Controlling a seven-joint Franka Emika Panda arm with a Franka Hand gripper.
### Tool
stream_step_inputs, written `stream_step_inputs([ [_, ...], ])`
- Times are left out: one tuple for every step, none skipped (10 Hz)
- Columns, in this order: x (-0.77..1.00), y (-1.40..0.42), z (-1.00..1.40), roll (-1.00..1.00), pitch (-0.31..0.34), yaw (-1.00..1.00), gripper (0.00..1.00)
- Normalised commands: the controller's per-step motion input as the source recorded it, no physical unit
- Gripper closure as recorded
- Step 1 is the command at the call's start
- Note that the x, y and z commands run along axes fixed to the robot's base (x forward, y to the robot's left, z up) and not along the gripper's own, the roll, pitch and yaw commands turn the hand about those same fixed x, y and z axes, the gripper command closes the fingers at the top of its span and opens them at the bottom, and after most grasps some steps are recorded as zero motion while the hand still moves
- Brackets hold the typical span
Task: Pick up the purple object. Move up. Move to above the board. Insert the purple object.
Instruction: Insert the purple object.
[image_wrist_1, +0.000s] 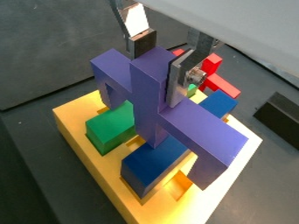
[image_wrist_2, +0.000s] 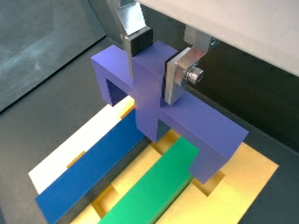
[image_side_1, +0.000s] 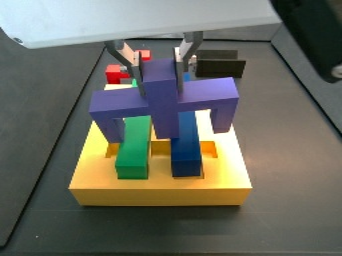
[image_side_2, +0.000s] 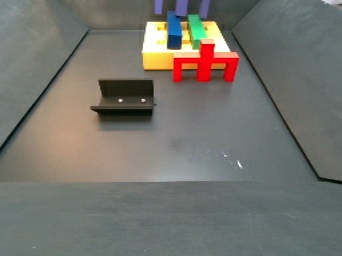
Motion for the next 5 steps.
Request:
stream_step_inputs([
  [0.50,-0.06,0.11,0.04,0.124,0.00,1.00],
  [0.47,-0.03,0.13,0.01,0.129,0.00,1.00],
  [0.43,0.00,0.14,0.00,0.126,0.00,1.00],
  [0.40,0.00,0.11,0.00,0.119,0.00,1.00],
  [0.35,0.00,0.01,0.01,0.110,0.00,1.00],
])
